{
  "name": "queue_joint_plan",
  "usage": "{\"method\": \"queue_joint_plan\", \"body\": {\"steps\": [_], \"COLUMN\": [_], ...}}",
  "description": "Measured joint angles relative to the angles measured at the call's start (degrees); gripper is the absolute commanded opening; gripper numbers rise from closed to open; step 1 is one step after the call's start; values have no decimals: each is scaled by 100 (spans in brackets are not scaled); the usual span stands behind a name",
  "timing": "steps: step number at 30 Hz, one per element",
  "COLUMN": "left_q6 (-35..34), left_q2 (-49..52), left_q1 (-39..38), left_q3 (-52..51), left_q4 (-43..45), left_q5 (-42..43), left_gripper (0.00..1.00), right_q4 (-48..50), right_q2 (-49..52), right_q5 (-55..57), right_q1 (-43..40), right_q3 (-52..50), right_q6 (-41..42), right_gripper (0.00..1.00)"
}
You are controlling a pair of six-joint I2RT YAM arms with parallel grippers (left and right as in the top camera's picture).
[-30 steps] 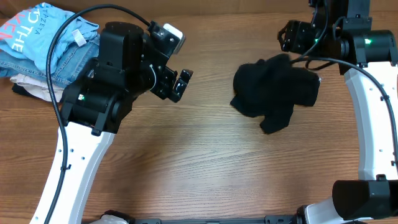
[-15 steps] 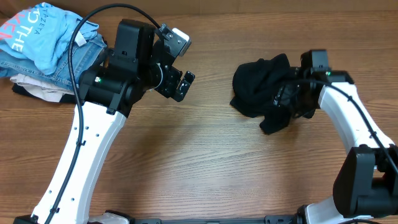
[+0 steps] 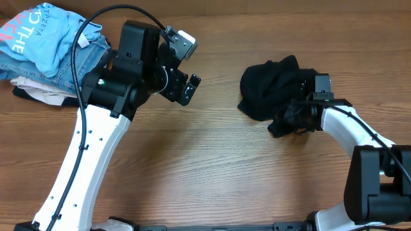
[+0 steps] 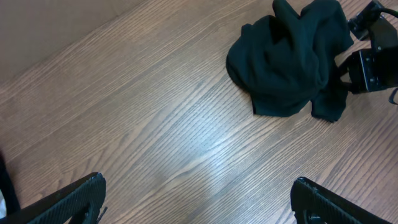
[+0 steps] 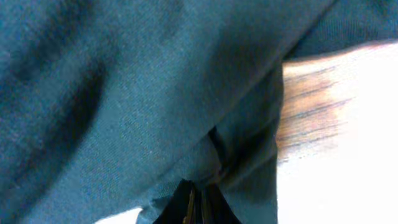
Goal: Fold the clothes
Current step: 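Drag the black T-shirt toward the center with the right gripper, then grasp the shirt's other edge with the left gripper and lift it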
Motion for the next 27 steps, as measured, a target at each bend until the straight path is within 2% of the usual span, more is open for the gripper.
{"method": "queue_joint_plan", "body": {"steps": [2, 4, 7, 8, 10, 13, 15, 19, 24, 27], "left_q6": [0, 0, 0, 0, 0, 2, 13, 17, 17, 17], "left_q2": [0, 2, 2, 2, -17, -282, -758, -1456, -1429, -1370], "left_q1": [0, 0, 2, 0, 0, 0, 0, 0, 0, 0], "left_q3": [0, -2, -2, -2, 0, 0, 13, 116, 129, 129], "left_q4": [2, 26, 155, 221, 251, 299, 306, 251, 160, 101], "left_q5": [-2, 2, 0, 2, 35, 149, 188, 221, 258, 258], "left_gripper": [96, 96, 94, 94, 95, 96, 97, 97, 98, 98], "right_q4": [-533, -1294, -2319, -2533, -2938, -3032, -3069, -3119, -3071, -3091], "right_q2": [-15, -221, -682, -857, -981, -1064, -1064, -1021, -1029, -1049], "right_q5": [-46, -149, -284, -339, -363, -398, -450, -455, -575, -649], "right_q1": [2, 9, 94, 247, 483, 940, 1436, 1928, 1958, 1958], "right_q3": [297, 1045, 2610, 3449, 4275, 4990, 5270, 5965, 7320, 7766], "right_q6": [-109, -319, -590, -691, -772, -822, -852, -868, -898, -988], "right_gripper": [4, 4, 4, 4, 4, 4, 4, 4, 4, 4]}}
